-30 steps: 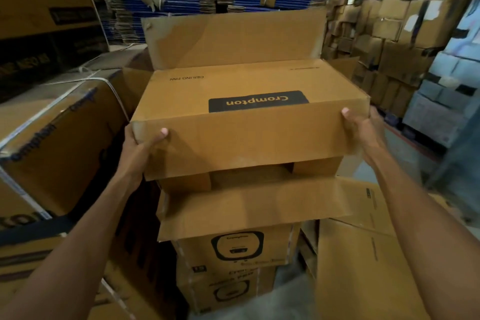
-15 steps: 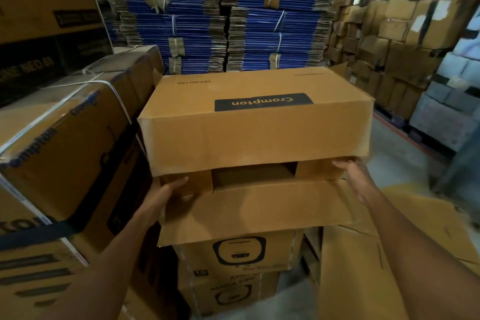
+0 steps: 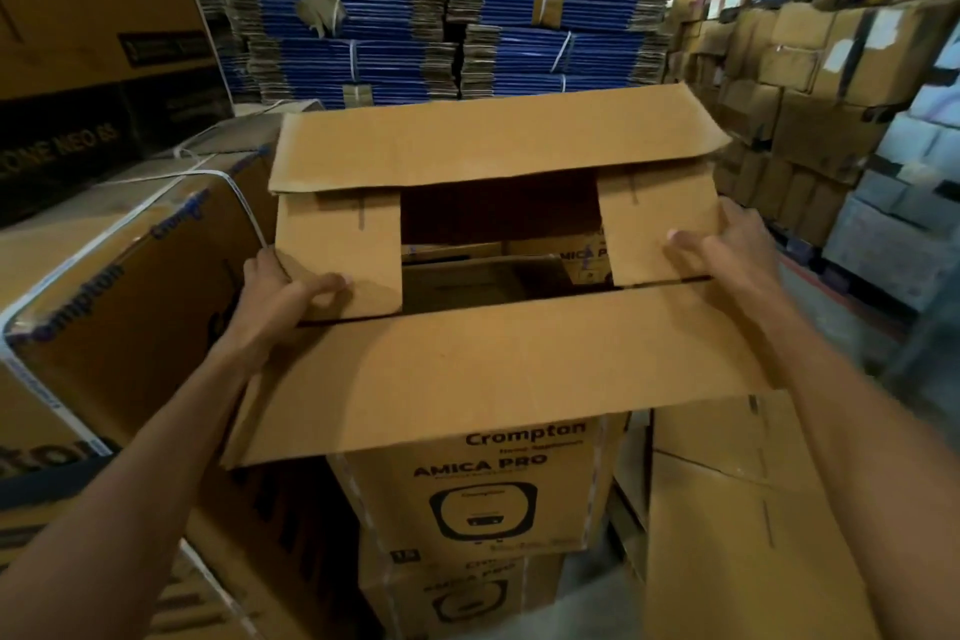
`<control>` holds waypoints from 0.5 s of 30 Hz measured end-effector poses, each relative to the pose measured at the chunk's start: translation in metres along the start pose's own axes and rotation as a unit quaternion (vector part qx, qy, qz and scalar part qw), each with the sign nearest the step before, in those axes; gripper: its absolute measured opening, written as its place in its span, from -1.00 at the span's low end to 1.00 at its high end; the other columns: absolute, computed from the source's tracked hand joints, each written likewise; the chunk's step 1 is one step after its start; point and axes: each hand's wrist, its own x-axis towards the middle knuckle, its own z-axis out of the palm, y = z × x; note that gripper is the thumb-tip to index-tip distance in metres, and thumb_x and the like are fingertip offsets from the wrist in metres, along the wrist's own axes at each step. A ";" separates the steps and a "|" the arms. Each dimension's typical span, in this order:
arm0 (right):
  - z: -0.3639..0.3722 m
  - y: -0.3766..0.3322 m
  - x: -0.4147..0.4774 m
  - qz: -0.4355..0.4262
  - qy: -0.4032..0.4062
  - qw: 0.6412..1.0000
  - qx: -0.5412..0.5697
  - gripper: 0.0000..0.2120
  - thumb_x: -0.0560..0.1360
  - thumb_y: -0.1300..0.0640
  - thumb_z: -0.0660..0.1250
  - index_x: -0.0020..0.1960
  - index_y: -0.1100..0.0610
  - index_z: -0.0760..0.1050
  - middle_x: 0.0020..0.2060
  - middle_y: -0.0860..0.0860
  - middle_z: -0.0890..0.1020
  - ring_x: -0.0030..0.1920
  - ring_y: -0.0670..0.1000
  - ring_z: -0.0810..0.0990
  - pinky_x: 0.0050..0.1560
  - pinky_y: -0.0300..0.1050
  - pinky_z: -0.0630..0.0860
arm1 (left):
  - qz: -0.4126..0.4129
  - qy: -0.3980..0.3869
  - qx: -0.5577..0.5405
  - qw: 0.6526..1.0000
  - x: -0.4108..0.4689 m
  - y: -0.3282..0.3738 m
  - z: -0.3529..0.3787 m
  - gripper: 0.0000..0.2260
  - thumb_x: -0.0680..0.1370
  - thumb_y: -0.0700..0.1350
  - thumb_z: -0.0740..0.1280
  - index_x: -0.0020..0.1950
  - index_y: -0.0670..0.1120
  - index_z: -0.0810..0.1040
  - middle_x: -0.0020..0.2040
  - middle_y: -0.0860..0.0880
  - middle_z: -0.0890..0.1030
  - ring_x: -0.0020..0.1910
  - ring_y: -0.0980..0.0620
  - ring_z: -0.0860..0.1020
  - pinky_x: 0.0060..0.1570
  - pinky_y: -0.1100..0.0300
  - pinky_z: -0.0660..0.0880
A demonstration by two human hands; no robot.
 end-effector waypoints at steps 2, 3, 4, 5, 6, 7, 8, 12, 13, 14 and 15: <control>-0.008 -0.015 0.008 -0.010 -0.021 0.999 -0.025 -0.50 0.50 -0.02 0.46 0.37 0.12 0.46 0.26 0.13 0.55 0.25 0.21 0.53 0.16 0.06 0.46 | -0.011 -0.002 0.059 0.998 0.003 0.011 -0.007 0.10 0.21 0.31 0.58 0.58 -0.07 0.16 0.44 -0.13 0.34 0.38 -0.18 0.39 0.41 -0.20 0.36; -0.010 -0.019 0.010 -0.016 -0.031 0.999 -0.039 -0.50 0.49 -0.02 0.46 0.36 0.11 0.45 0.24 0.12 0.56 0.22 0.20 0.54 0.14 0.05 0.48 | -0.012 0.004 0.086 0.996 0.002 0.015 -0.006 0.09 0.28 0.28 0.58 0.61 -0.04 0.08 0.47 -0.17 0.30 0.40 -0.22 0.37 0.40 -0.21 0.36; -0.010 -0.023 0.008 -0.017 -0.043 0.997 -0.060 -0.46 0.47 -0.05 0.47 0.38 0.10 0.42 0.25 0.11 0.54 0.24 0.22 0.53 0.17 0.08 0.49 | -0.008 0.006 0.112 0.994 -0.002 0.019 -0.004 0.06 0.36 0.22 0.57 0.64 0.00 -0.01 0.50 -0.20 0.25 0.42 -0.27 0.34 0.39 -0.23 0.35; -0.008 -0.025 0.004 -0.014 -0.057 0.993 -0.100 -0.41 0.46 -0.09 0.46 0.39 0.09 0.37 0.31 0.15 0.49 0.28 0.25 0.49 0.25 0.18 0.48 | -0.002 0.003 0.142 0.990 -0.006 0.020 -0.001 0.05 0.42 0.18 0.55 0.65 0.06 -0.11 0.52 -0.23 0.20 0.43 -0.31 0.33 0.38 -0.26 0.34; -0.003 -0.025 -0.001 -0.021 -0.068 0.985 -0.160 -0.40 0.45 -0.15 0.45 0.38 0.05 0.33 0.38 0.20 0.42 0.35 0.29 0.42 0.33 0.28 0.41 | 0.005 0.002 0.176 0.984 -0.010 0.022 0.001 0.06 0.44 0.19 0.54 0.65 0.11 -0.19 0.53 -0.25 0.17 0.42 -0.35 0.33 0.37 -0.29 0.35; 0.003 -0.026 -0.008 -0.044 -0.074 0.972 -0.220 -0.42 0.45 -0.20 0.43 0.35 0.00 0.32 0.44 0.23 0.34 0.42 0.33 0.32 0.40 0.35 0.30 | 0.018 0.007 0.212 0.977 -0.012 0.022 0.004 0.07 0.44 0.22 0.52 0.63 0.15 -0.23 0.54 -0.26 0.15 0.42 -0.38 0.33 0.35 -0.31 0.38; 0.010 -0.027 -0.016 -0.082 -0.075 0.959 -0.261 -0.45 0.47 -0.24 0.39 0.34 -0.03 0.34 0.49 0.21 0.28 0.48 0.32 0.22 0.45 0.37 0.18 | 0.035 0.012 0.245 0.969 -0.014 0.021 0.007 0.05 0.44 0.27 0.49 0.63 0.19 -0.24 0.55 -0.26 0.12 0.44 -0.40 0.31 0.34 -0.34 0.39; 0.033 -0.060 -0.069 -0.260 -0.143 0.931 -0.214 -0.51 0.60 -0.27 0.21 0.38 -0.02 0.52 0.41 0.03 0.50 0.45 0.10 0.37 0.46 0.19 0.19 | 0.065 0.027 0.326 0.943 -0.017 0.022 0.015 -0.11 0.51 0.35 0.35 0.65 0.12 -0.08 0.63 -0.21 -0.08 0.60 -0.33 -0.02 0.48 -0.38 0.11; 0.038 -0.070 -0.086 -0.276 -0.179 0.925 -0.188 -0.51 0.59 -0.30 0.19 0.34 -0.03 0.56 0.30 -0.01 0.59 0.34 0.05 0.49 0.40 0.12 0.31 | 0.090 0.040 0.350 0.932 -0.018 0.023 0.015 -0.17 0.53 0.36 0.31 0.65 0.10 -0.01 0.65 -0.19 -0.09 0.61 -0.29 -0.08 0.50 -0.37 0.00; 0.044 -0.078 -0.099 -0.296 -0.204 0.916 -0.180 -0.47 0.57 -0.36 0.15 0.31 -0.05 0.58 0.19 -0.04 0.65 0.22 0.01 0.57 0.35 0.07 0.40 | 0.126 0.053 0.374 0.917 -0.017 0.024 0.016 -0.23 0.55 0.36 0.28 0.64 0.08 0.08 0.65 -0.17 -0.06 0.62 -0.25 -0.09 0.51 -0.34 -0.07; 0.051 -0.084 -0.110 -0.322 -0.216 0.903 -0.186 -0.41 0.54 -0.40 0.12 0.31 -0.05 0.58 0.13 -0.06 0.67 0.15 -0.02 0.59 0.31 0.06 0.44 | 0.162 0.060 0.393 0.903 -0.015 0.027 0.017 -0.29 0.57 0.34 0.26 0.62 0.06 0.17 0.65 -0.14 0.01 0.63 -0.21 -0.05 0.52 -0.31 -0.09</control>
